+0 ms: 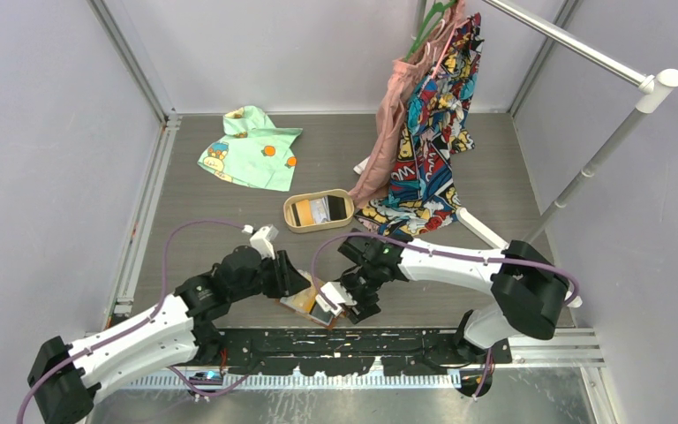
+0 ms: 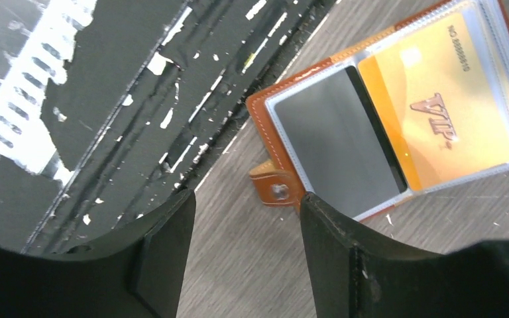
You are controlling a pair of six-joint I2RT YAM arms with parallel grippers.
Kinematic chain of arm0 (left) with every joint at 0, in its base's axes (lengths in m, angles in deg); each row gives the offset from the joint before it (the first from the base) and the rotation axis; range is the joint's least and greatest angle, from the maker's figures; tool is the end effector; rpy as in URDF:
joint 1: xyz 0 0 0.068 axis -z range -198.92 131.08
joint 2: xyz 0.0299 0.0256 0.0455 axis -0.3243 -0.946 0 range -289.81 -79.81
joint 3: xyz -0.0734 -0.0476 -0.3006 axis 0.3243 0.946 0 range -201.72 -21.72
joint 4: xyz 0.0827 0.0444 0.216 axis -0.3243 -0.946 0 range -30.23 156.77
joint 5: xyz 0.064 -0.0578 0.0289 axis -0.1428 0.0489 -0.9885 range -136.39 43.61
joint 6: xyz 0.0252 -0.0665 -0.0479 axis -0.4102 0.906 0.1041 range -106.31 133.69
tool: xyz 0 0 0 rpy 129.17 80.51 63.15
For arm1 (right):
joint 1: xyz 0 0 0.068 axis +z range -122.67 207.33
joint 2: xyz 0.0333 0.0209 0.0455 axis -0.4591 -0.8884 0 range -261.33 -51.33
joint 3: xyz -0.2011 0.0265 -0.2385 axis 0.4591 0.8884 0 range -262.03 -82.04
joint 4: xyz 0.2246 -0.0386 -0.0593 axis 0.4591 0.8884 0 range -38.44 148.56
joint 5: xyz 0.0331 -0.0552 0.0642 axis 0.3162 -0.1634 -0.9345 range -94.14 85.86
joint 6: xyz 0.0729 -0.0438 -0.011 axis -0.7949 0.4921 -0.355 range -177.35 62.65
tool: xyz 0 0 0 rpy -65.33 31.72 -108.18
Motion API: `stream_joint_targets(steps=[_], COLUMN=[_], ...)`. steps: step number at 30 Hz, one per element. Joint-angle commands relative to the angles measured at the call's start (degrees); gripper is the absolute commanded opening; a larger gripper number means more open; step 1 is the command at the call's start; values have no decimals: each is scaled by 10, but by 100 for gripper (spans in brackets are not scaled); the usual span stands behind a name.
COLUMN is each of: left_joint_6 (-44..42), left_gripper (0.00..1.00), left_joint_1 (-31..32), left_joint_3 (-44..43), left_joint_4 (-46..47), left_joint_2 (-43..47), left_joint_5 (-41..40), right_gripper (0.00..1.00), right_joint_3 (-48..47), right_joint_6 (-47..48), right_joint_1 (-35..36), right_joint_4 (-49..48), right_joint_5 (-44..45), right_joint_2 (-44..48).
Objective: Put the credit cards into the card holder
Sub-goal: Insert the credit card into the card holder, then turn over the card slot in the card holder.
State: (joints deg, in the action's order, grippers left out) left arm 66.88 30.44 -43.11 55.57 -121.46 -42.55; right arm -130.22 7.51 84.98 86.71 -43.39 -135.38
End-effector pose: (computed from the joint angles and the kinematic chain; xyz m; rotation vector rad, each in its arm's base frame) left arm 0.0897 -0.1123 0.2196 -0.0341 2.3345 -1.0695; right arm 0.0893 0.2305 0.2134 -2.3824 1.1278 0.9087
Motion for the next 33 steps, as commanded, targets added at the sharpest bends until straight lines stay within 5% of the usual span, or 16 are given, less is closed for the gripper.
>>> stream_joint_targets(steps=[1, 8, 11, 15, 17, 25, 30, 33], left_joint_6=[-40, -67, -86, -117, -126, -145, -145, -116], left_gripper=[39, 48, 49, 49, 49, 49, 49, 49], left_joint_1=[-2, -1, -2, -2, -2, -2, -2, -2], left_joint_3=[22, 48, 54, 42, 36, 4, -20, -26], left_joint_4=[-18, 34, 63, 85, 88, 97, 96, 91], left_joint_2=[32, 47, 35, 7, -8, -62, -78, -81], left_joint_5=[-30, -11, 11, 26, 24, 24, 10, -11], right_gripper=[65, 56, 39, 5, 1, 1, 35, 56], right_joint_3=[-9, -18, -18, -30, -29, -1, 1, -26], right_joint_6=[-21, -44, -37, -35, -25, 24, -51, -140], right_joint_1=[6, 23, 24, 20, 9, -75, -112, -149], right_joint_4=[-34, -48, -43, -35, -34, -57, -163, -130], right_joint_5=[31, 57, 53, 80, 104, 176, 300, 269], right_joint_2=[-11, -31, -32, -25, -14, 38, 28, 64])
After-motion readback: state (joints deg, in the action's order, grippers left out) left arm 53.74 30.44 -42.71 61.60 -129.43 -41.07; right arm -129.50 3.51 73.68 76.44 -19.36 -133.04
